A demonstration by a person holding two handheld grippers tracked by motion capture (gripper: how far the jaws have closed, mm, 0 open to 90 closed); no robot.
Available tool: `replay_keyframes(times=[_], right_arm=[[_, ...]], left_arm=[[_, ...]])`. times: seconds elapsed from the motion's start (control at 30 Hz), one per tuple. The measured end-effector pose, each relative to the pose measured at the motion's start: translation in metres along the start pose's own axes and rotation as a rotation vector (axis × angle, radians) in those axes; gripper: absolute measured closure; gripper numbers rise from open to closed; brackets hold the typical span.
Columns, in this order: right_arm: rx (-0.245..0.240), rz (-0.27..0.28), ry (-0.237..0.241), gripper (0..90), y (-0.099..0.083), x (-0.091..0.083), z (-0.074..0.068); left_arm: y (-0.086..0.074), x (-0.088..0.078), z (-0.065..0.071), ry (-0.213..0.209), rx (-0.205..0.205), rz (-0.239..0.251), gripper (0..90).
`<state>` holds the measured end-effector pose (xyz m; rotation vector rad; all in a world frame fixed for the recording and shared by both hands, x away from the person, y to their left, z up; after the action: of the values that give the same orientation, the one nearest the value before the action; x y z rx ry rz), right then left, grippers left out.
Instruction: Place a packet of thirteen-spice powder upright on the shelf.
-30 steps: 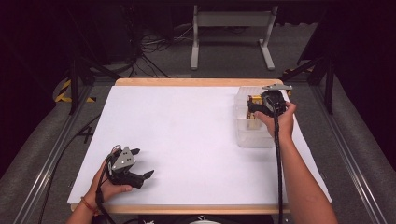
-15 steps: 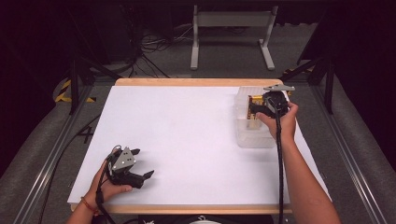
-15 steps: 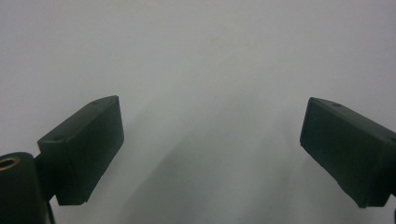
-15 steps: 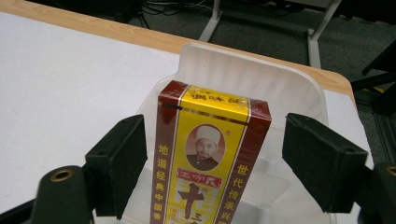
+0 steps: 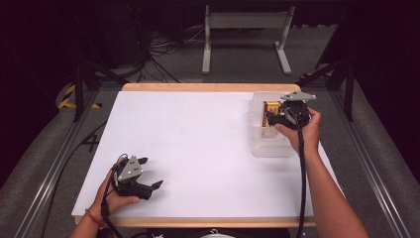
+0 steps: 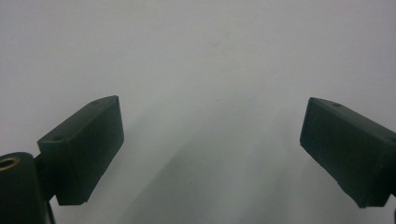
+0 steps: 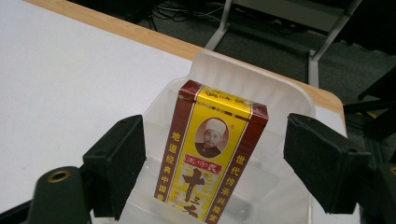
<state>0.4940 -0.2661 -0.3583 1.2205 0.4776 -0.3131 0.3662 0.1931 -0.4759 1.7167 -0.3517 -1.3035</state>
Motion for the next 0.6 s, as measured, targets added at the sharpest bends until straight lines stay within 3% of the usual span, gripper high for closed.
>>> replay_keyframes(times=[0.3, 0.6], right_arm=[[-0.049, 0.023, 0.017, 21.8, -0.005, -0.013, 0.004], [-0.039, 0.010, 0.027, 21.6, -0.008, -0.008, 0.003]], left_arm=[[0.000, 0.001, 0.000, 0.000, 0.001, -0.003, 6.9], [0.000, 0.000, 0.000, 0.001, -0.002, 0.000, 6.9]])
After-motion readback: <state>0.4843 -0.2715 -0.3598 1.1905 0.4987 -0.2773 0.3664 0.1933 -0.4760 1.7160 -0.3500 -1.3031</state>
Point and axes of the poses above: each handheld gripper's, and its own axes: x roughly forward along the jaws, y roughly out of its top, z roughly to its right, the point moved 4 cm from there along x, roughly forward along the jaws, and after that the axes turned 9 degrees about -y, right-handed, at the moved point
